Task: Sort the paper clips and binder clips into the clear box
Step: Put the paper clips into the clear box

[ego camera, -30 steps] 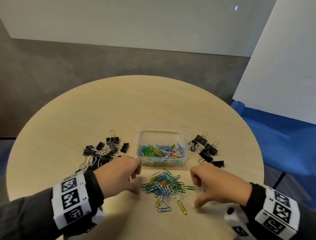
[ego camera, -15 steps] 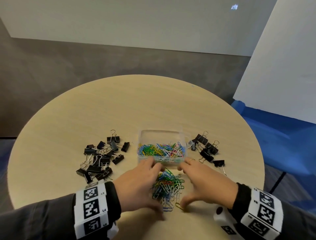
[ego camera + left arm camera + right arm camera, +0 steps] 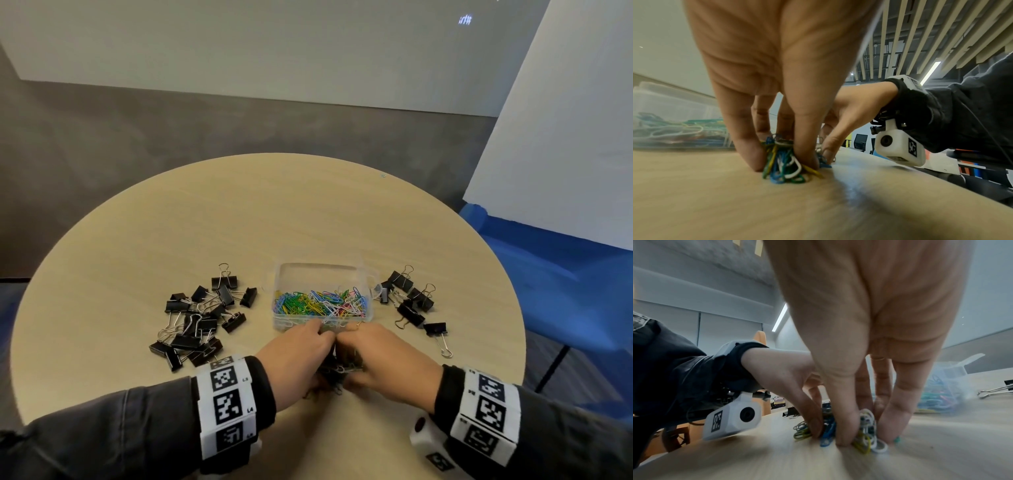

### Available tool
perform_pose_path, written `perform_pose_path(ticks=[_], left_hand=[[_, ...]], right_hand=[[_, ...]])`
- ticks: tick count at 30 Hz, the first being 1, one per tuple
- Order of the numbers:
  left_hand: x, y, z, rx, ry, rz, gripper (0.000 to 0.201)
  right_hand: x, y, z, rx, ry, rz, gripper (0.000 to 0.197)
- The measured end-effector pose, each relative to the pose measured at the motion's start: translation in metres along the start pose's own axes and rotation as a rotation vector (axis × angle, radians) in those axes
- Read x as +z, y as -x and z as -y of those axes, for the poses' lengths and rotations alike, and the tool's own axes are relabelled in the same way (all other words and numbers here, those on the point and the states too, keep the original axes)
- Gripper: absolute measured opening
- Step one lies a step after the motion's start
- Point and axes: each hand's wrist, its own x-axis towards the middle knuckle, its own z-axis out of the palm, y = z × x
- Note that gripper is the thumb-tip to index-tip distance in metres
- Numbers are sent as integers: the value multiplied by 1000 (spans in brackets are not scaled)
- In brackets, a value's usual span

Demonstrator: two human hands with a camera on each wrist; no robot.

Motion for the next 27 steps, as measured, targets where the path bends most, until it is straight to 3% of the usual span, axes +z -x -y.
perform_pose_path(ticks=[3,7,11,16,23,27], left_hand=[[0,0,3,-6,22,-4,32],[0,-2,10,-13,39,-16,25],[-5,-4,17,-29,104,-26,22],[-11,-1,21,-50,193,-51,21],[-33,-1,21,-10,262,-160,18],[-55,-7,24,-10,302,-286,21]], right_hand=[[-6,3,-1,18,7,5,17],[-13,5,-1,34,45,4,5],[-24,3,-2,56,12,29,17],[-50,-1,-3,78,-83,5,14],[-75,-18,-13,49,-154,-296,11],[-67,-18,-17,28,-53,-269,27]])
